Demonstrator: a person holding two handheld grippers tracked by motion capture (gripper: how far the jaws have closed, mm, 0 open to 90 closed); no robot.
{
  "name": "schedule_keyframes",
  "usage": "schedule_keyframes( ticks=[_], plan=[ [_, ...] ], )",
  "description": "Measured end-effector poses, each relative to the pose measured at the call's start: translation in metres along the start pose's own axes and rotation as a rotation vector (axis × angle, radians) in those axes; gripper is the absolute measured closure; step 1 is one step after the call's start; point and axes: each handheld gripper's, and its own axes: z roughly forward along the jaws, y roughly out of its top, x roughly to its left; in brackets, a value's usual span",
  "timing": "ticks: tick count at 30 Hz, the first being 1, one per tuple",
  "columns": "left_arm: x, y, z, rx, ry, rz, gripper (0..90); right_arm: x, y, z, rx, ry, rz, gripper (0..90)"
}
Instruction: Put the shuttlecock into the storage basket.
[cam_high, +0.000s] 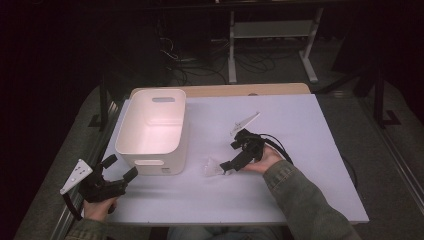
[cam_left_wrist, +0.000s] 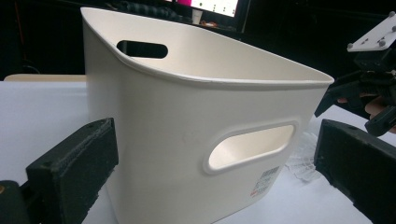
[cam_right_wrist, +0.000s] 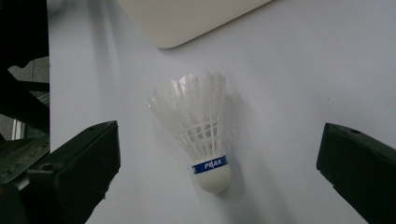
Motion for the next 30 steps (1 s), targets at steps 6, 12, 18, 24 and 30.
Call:
schedule_keyframes(
  ticks=[6,12,18,24,30],
  plan=[
    [0.0,0.0,0.0,0.001,-0.001,0.001,0.0,0.001,-0.001,0.005,0.037,0.007,-0.029,0.0],
    [0.0,0.0,0.0,0.002,-0.001,-0.001,0.0,-0.001,-0.002,0.011,0.053,0.002,-0.062,0.0],
    [0.0,0.0,0.0,0.004,-0.001,0.003,0.0,-0.002,-0.004,0.018,0.083,0.01,-0.084,0.0],
    [0.0,0.0,0.0,0.006,0.0,0.002,0.0,-0.006,-0.006,0.023,0.097,0.019,-0.09,0.0],
    [0.0,0.0,0.0,0.003,-0.001,0.002,0.0,-0.005,-0.007,0.031,0.139,0.028,-0.086,0.0]
  ],
)
